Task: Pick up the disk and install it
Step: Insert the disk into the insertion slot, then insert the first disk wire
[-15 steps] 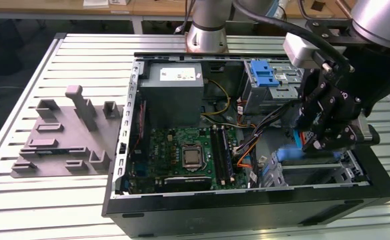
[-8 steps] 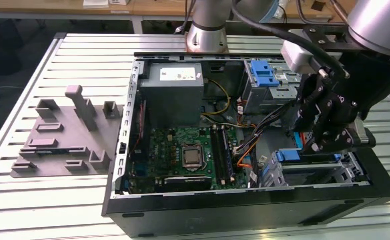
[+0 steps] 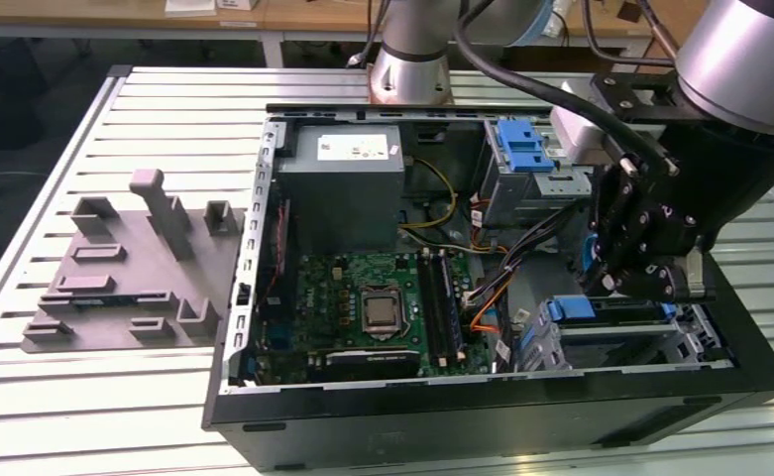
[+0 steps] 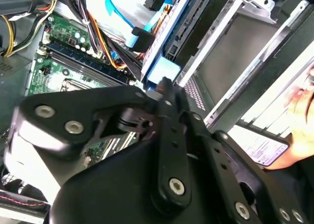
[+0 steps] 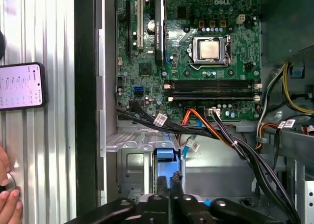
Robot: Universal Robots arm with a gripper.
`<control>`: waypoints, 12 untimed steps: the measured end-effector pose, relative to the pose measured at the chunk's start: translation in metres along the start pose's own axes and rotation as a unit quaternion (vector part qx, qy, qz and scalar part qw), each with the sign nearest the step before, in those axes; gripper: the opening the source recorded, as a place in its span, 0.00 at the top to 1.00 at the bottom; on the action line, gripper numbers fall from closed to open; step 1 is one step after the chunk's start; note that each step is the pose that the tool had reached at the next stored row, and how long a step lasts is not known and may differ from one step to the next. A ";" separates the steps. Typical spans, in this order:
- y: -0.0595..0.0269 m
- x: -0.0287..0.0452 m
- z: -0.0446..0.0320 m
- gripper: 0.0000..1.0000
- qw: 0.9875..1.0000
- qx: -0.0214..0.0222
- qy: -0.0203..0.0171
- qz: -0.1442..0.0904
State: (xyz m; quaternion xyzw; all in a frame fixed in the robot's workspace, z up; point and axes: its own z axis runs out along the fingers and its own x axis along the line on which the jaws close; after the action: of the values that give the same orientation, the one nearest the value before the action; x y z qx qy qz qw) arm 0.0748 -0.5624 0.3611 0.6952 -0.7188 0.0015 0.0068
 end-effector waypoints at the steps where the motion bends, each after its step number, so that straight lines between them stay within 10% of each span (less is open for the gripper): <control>1: 0.0000 0.0000 0.0003 0.87 1.000 0.000 0.000 0.000; 12: 0.0000 0.0000 0.0010 0.89 1.000 0.000 0.000 0.000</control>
State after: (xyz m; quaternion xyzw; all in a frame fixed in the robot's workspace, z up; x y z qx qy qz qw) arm 0.0747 -0.5625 0.3602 0.6952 -0.7188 0.0015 0.0067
